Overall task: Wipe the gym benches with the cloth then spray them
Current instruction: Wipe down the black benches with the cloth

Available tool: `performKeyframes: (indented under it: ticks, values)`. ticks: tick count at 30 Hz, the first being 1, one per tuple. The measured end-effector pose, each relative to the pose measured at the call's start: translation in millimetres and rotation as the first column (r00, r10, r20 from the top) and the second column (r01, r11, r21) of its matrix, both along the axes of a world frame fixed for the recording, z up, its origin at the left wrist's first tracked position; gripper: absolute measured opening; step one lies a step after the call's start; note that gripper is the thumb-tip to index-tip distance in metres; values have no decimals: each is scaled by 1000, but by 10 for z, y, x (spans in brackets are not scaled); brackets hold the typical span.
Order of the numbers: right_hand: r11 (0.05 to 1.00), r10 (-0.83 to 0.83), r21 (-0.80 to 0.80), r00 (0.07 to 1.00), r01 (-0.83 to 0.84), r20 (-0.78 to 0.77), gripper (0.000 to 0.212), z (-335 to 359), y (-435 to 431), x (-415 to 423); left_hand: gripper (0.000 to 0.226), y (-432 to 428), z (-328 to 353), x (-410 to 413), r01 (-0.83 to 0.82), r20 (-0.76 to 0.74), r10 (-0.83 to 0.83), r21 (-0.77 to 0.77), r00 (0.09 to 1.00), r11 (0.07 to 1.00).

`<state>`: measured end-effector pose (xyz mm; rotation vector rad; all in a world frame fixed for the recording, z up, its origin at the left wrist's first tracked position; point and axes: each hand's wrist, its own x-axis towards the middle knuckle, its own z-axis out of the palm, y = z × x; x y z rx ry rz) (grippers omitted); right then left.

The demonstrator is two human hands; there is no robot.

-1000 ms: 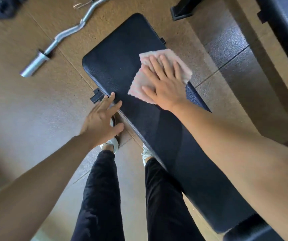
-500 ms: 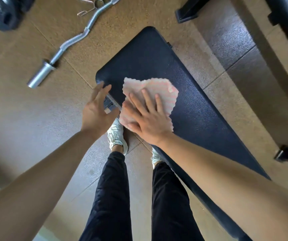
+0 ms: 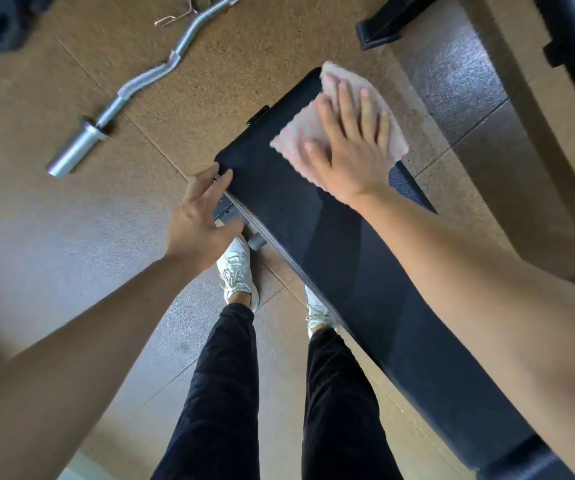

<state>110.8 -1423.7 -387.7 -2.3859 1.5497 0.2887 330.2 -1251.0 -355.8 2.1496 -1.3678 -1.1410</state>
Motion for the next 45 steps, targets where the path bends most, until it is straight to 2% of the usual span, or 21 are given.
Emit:
performKeyframes:
  ticks: [2,4,6,9,14,16,18,19,22,24,28,31,33,35,37,40,43,45]
  values:
    - [990,-138,15,990,137,13,70,13,-95,207,88,12,3,63,0,-70,1,11,998,1000]
    - [985,-169,-20,986,169,0,68,6,-62,377,87,18,-4,128,-15,-142,17,12,990,1000]
    - [996,-56,-65,998,54,-21,65,1,77,504,81,17,-19,186,-34,-198,31,-13,980,999]
    - [974,211,-77,977,-211,-14,66,5,435,688,73,-18,-22,242,-116,-254,102,-39,962,993]
    - [821,572,0,820,-572,10,67,7,859,888,61,25,13,315,-281,-273,256,-55,927,958]
    - [747,664,20,748,-664,5,65,15,764,857,64,74,8,387,-311,-243,293,-34,924,950]
    - [715,699,29,715,-699,10,64,39,580,807,67,107,19,454,-323,-240,310,-13,920,946]
    - [729,683,28,730,-683,12,64,47,460,784,67,113,32,472,-317,-238,305,-13,922,948]
    - [851,519,63,853,-521,43,67,102,40,788,61,66,39,491,-272,-186,260,-42,948,961]
    - [905,394,99,904,-413,162,67,189,-180,813,56,-41,32,459,-215,-122,203,-90,971,972]
    - [972,144,114,904,-206,404,58,386,-389,749,49,-437,19,268,-55,-43,47,-200,998,978]
    - [1000,1,16,897,-9,443,51,472,-368,512,59,-807,25,81,115,56,-107,-172,993,978]
    - [995,-92,10,900,97,426,53,490,-265,263,69,-1059,43,-16,230,66,-227,-40,972,972]
    - [987,-160,26,930,160,332,58,491,-97,-8,77,-1270,9,-56,300,44,-306,110,951,948]
    - [979,-205,34,960,202,189,68,485,98,-263,79,-1406,-61,-44,362,67,-378,178,923,915]
    - [972,-232,47,972,231,26,82,473,373,-548,71,-1486,-145,19,449,192,-496,240,847,861]
    - [971,-230,57,971,234,-65,89,417,581,-660,47,-1548,-152,135,375,271,-417,195,867,906]
    - [971,-237,27,970,239,-55,87,370,635,-650,28,-1597,-127,252,287,241,-320,162,916,944]
